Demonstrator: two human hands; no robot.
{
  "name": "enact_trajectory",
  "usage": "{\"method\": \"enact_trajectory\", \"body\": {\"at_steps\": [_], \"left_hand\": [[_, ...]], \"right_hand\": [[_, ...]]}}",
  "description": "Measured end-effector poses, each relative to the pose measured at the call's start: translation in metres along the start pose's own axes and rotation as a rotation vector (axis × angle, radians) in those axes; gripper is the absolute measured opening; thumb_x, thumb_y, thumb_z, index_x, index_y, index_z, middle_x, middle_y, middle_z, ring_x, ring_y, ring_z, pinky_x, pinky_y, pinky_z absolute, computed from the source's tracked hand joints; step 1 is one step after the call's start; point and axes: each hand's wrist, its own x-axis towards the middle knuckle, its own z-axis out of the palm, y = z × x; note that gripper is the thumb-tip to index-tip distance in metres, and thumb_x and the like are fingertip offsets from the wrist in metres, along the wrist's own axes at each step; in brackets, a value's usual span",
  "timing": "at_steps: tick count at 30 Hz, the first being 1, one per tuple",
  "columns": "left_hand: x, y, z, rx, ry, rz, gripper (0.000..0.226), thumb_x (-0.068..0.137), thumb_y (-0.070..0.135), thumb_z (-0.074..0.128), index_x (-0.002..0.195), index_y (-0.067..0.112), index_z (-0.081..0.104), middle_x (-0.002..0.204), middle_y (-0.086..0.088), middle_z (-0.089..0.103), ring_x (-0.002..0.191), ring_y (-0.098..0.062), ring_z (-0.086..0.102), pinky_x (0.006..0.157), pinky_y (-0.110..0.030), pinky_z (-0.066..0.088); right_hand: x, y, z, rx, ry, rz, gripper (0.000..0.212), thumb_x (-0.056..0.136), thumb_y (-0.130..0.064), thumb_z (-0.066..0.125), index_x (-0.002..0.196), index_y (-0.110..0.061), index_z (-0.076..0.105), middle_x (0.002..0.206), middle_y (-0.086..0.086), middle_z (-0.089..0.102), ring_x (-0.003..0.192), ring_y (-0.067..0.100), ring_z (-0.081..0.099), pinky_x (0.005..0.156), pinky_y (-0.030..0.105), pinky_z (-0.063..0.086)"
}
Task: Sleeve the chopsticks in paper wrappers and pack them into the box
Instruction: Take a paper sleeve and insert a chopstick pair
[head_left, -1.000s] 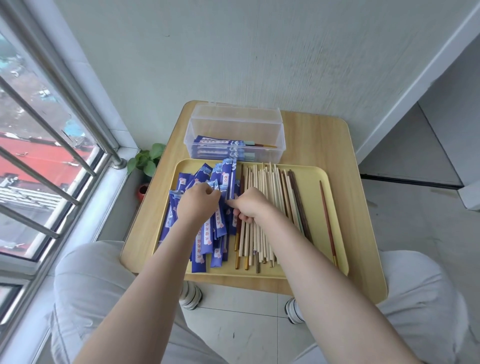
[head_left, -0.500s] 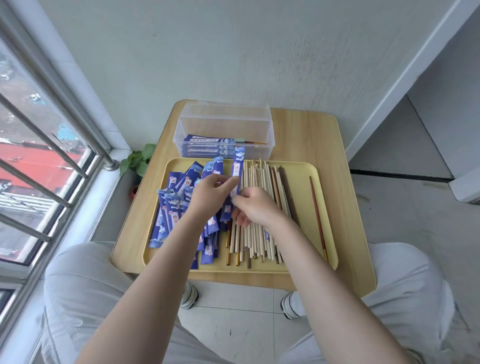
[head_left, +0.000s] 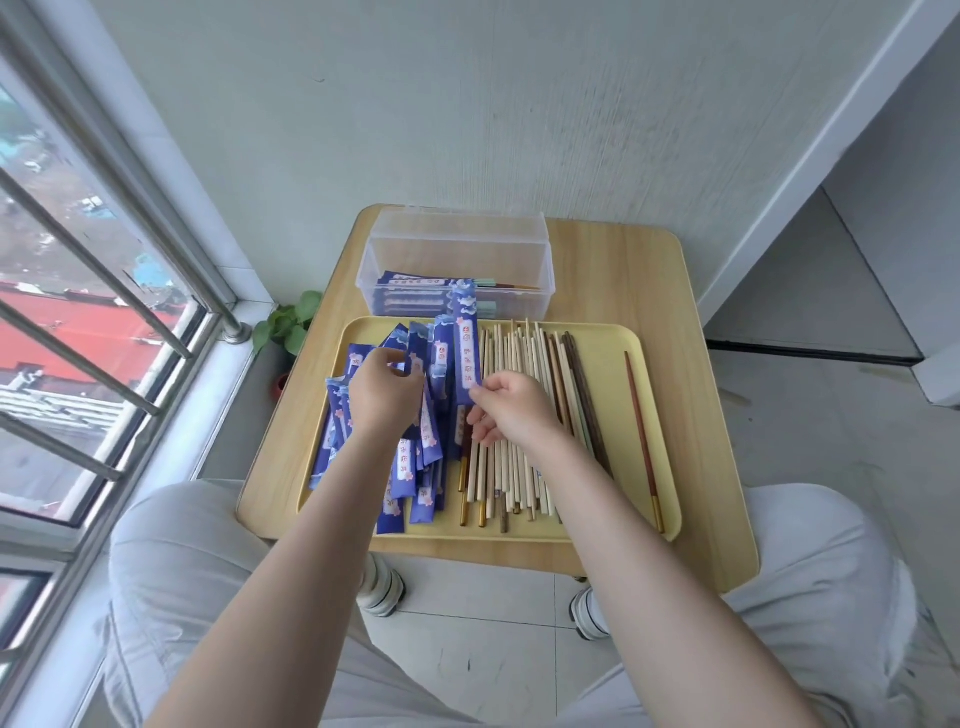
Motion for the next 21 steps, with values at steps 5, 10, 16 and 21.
{"method": "enact_trajectory", "body": {"at_steps": [5,10,16,21], "left_hand": [[-0.007,0.006,0.004,-0.039,0.065,0.15,0.023,0.097,0.028,0.051,0.106,0.011,0.064,0.106,-0.005,0.056,0.107,-0.027,0.052,0.081,-0.035,0.04],[-0.021,0.029,0.008,-0.723,-0.402,-0.043,0.048,0.105,0.05,0.037,0.113,0.011,0.065,0.093,-0.011,0.073,0.084,-0.025,0.071,0.077,-0.037,0.056],[-0.039,0.037,0.033,-0.727,-0.383,-0.1,0.048,0.105,0.053,0.038,0.089,0.011,0.056,0.057,0.003,0.033,0.047,-0.013,0.031,0.042,-0.023,0.029],[-0.043,0.037,0.044,-0.599,-0.463,-0.135,0.05,0.103,0.059,0.03,0.089,0.014,0.046,0.054,0.004,0.031,0.043,-0.012,0.028,0.043,-0.022,0.025]], "right_hand": [[-0.014,0.01,-0.009,0.089,-0.101,-0.015,0.014,0.102,-0.016,0.055,0.11,-0.008,0.063,0.076,0.008,0.067,0.057,0.017,0.061,0.05,0.027,0.051],[-0.026,0.022,-0.013,0.292,-0.376,0.067,0.015,0.105,-0.011,0.049,0.107,-0.001,0.06,0.067,0.006,0.054,0.053,0.016,0.049,0.048,0.027,0.042],[-0.037,0.021,-0.039,-0.017,-0.217,0.063,0.016,0.1,-0.017,0.054,0.096,-0.007,0.065,0.069,0.003,0.061,0.051,0.015,0.053,0.045,0.025,0.042],[-0.032,0.034,-0.081,-0.464,0.417,0.01,0.014,0.102,-0.019,0.049,0.102,-0.014,0.062,0.088,-0.001,0.064,0.07,0.016,0.059,0.058,0.028,0.047]]}}
